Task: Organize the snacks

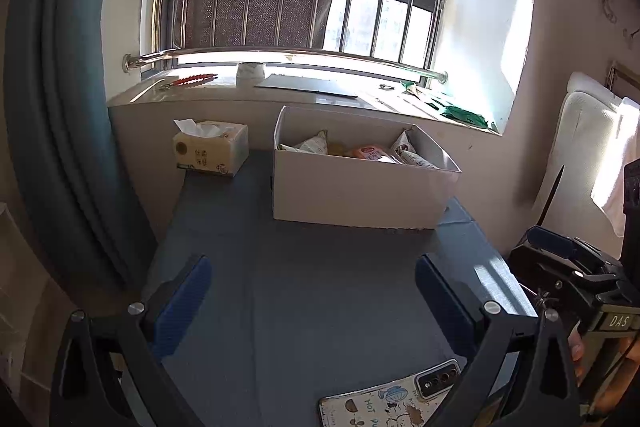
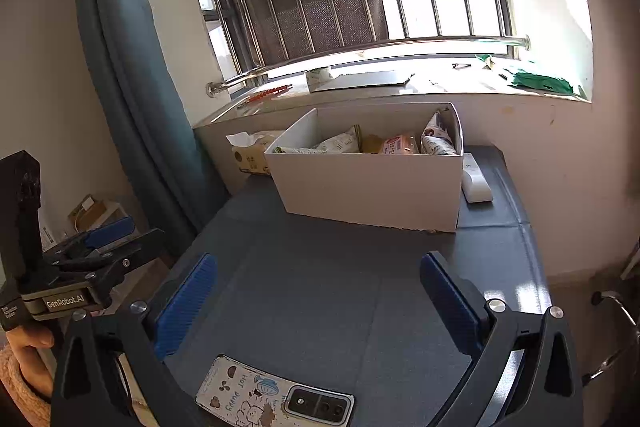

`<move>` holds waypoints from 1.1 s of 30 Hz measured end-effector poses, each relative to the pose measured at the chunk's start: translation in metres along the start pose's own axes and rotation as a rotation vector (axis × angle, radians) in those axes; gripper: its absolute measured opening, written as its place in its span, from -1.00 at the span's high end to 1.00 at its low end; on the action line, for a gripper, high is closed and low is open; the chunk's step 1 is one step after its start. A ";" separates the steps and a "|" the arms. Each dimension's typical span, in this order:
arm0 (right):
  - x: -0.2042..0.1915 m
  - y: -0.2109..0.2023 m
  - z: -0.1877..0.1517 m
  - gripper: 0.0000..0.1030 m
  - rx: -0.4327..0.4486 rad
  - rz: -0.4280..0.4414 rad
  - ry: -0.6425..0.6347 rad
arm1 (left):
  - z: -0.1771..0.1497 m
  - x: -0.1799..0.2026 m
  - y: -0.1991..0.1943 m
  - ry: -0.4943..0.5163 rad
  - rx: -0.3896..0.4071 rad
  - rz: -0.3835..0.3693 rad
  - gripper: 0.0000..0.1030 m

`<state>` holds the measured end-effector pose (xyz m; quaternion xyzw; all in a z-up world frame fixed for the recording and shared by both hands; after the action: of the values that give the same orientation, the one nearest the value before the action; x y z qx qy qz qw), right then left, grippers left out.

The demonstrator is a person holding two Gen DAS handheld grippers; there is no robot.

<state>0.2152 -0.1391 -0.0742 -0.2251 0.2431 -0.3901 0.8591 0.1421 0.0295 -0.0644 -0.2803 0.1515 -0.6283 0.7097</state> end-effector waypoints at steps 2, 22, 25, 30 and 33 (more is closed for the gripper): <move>-0.001 0.001 -0.001 -1.00 -0.003 0.001 -0.001 | -0.001 0.000 0.001 -0.006 -0.005 -0.005 -1.00; -0.005 0.002 -0.002 -1.00 -0.013 0.001 -0.013 | -0.002 -0.003 0.003 -0.002 -0.009 -0.002 -1.00; -0.005 0.003 -0.002 -1.00 -0.012 0.001 -0.016 | -0.002 -0.001 0.003 -0.006 -0.012 -0.013 -1.00; -0.006 0.003 -0.002 -1.00 -0.012 -0.003 -0.019 | -0.003 -0.001 0.003 0.001 -0.011 -0.004 -1.00; -0.005 0.003 -0.002 -1.00 -0.014 -0.006 -0.017 | -0.003 -0.002 0.003 0.000 -0.012 -0.005 -1.00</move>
<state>0.2126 -0.1341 -0.0765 -0.2353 0.2379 -0.3891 0.8583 0.1428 0.0308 -0.0687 -0.2848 0.1544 -0.6291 0.7066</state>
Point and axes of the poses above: each gripper's, at about its wrist camera, not at the fingertips, and y roughly the way its jaws point, x to its right, z to its top, the point moved 9 cm from there along y, roughly the way its jaws point, and after that the axes turned 1 degree about -x, right-handed, at the moved point
